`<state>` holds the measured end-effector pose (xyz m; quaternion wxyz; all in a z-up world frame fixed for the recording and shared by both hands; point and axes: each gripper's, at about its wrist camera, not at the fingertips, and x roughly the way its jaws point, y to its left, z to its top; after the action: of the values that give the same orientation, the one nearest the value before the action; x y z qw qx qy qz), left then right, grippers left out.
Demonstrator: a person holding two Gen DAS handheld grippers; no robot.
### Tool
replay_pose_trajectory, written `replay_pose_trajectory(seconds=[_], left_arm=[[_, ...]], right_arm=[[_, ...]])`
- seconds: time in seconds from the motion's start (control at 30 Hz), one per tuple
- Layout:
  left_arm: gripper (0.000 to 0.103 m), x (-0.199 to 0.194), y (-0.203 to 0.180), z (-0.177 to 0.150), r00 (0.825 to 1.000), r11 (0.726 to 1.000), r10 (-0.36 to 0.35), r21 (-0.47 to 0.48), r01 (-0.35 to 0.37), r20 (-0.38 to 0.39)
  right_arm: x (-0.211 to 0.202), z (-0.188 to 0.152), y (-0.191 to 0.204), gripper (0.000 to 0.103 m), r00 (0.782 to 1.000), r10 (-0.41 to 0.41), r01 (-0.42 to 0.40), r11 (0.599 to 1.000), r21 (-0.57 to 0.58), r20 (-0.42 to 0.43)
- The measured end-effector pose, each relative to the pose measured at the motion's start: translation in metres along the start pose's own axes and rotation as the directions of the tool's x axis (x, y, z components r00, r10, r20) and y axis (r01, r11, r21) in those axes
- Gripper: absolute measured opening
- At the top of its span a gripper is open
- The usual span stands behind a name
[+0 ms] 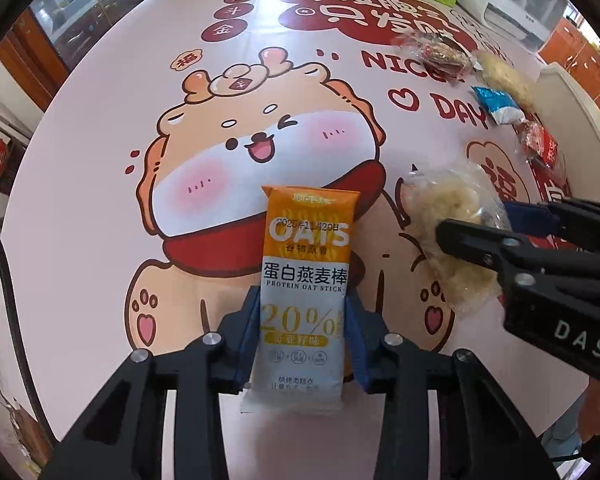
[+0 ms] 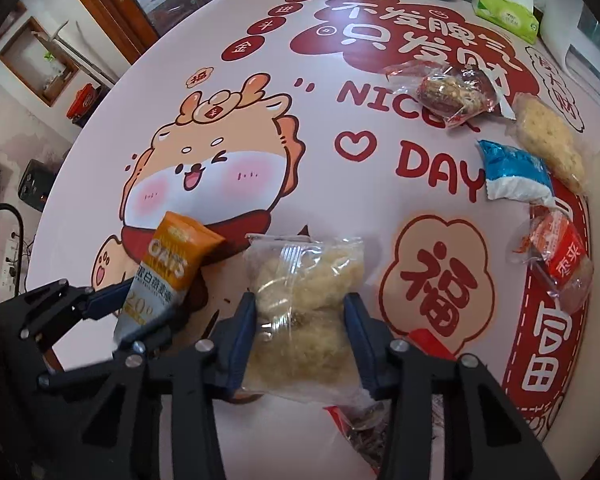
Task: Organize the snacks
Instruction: 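Grasp the orange OATS bar with left gripper while right gripper grasps the clear cracker bag, then carry the OATS bar and cracker bag into the tray and open both grippers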
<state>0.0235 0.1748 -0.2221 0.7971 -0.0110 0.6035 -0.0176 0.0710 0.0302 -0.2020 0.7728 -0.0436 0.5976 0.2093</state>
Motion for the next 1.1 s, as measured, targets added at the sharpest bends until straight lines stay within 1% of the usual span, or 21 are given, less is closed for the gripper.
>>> replay_pose_trajectory(seconds=[0.03, 0.13, 0.27, 0.37, 0.47, 0.53, 0.6, 0.67, 0.73, 0.77, 0.83, 0.87, 0.93, 1.0, 1.07, 1.1], left_arm=[[0.036, -0.002, -0.001, 0.001, 1.0, 1.0, 0.002, -0.003, -0.002, 0.005], [0.036, -0.012, 0.002, 0.001, 0.999, 1.0, 0.006, 0.001, -0.006, 0.033], [0.036, -0.035, 0.003, 0.005, 0.997, 1.0, 0.002, 0.011, -0.003, 0.072], [0.036, -0.057, -0.006, 0.01, 0.994, 1.0, -0.005, 0.031, 0.002, 0.111], [0.036, -0.079, -0.023, 0.02, 0.987, 0.998, -0.032, 0.063, 0.022, 0.16], [0.036, -0.096, -0.039, 0.029, 0.978, 0.995, -0.056, 0.096, 0.037, 0.201], [0.036, -0.113, -0.059, 0.036, 0.968, 0.99, -0.084, 0.133, 0.053, 0.238], [0.036, -0.129, -0.08, 0.044, 0.956, 0.982, -0.117, 0.176, 0.07, 0.27], [0.036, -0.147, -0.104, 0.05, 0.94, 0.97, -0.158, 0.227, 0.089, 0.303], [0.036, -0.155, -0.116, 0.053, 0.932, 0.963, -0.176, 0.252, 0.097, 0.316], [0.036, -0.172, -0.147, 0.064, 0.914, 0.943, -0.228, 0.31, 0.121, 0.335], [0.036, -0.177, -0.158, 0.068, 0.908, 0.936, -0.245, 0.327, 0.13, 0.34], [0.036, -0.192, -0.186, 0.076, 0.889, 0.915, -0.291, 0.374, 0.151, 0.353], [0.037, -0.204, -0.216, 0.085, 0.872, 0.894, -0.326, 0.418, 0.16, 0.364], [0.037, -0.212, -0.243, 0.092, 0.864, 0.879, -0.346, 0.449, 0.162, 0.365], [0.037, -0.213, -0.258, 0.097, 0.863, 0.872, -0.353, 0.461, 0.165, 0.36]], right_arm=[[-0.002, -0.002, 0.0, 0.038, 1.0, 0.002, -0.002, 1.0, -0.006, 0.004], [-0.007, -0.004, -0.002, 0.036, 1.0, 0.024, -0.023, 1.0, -0.003, 0.004], [-0.02, -0.011, -0.005, 0.035, 0.998, 0.051, -0.051, 0.999, 0.007, 0.022], [-0.041, -0.017, -0.011, 0.035, 0.995, 0.077, -0.078, 0.997, 0.018, 0.064], [-0.071, -0.025, -0.019, 0.035, 0.987, 0.096, -0.1, 0.995, 0.026, 0.126], [-0.091, -0.031, -0.026, 0.035, 0.981, 0.097, -0.104, 0.994, 0.03, 0.166], [-0.116, -0.038, -0.033, 0.035, 0.971, 0.076, -0.086, 0.996, 0.032, 0.227], [-0.139, -0.046, -0.042, 0.035, 0.957, 0.041, -0.054, 0.998, 0.039, 0.288], [-0.165, -0.055, -0.058, 0.035, 0.936, -0.005, -0.021, 0.997, 0.069, 0.353], [-0.174, -0.059, -0.064, 0.035, 0.927, -0.015, -0.018, 0.996, 0.083, 0.375], [-0.198, -0.068, -0.084, 0.035, 0.903, -0.05, -0.004, 0.992, 0.125, 0.427], [-0.213, -0.073, -0.096, 0.035, 0.886, -0.081, 0.013, 0.989, 0.15, 0.457], [-0.232, -0.081, -0.113, 0.035, 0.861, -0.122, 0.035, 0.982, 0.183, 0.493], [-0.255, -0.09, -0.134, 0.035, 0.832, -0.176, 0.06, 0.971, 0.23, 0.526], [-0.274, -0.098, -0.156, 0.035, 0.805, -0.236, 0.089, 0.956, 0.281, 0.545], [-0.281, -0.101, -0.165, 0.035, 0.795, -0.258, 0.102, 0.949, 0.3, 0.548]])
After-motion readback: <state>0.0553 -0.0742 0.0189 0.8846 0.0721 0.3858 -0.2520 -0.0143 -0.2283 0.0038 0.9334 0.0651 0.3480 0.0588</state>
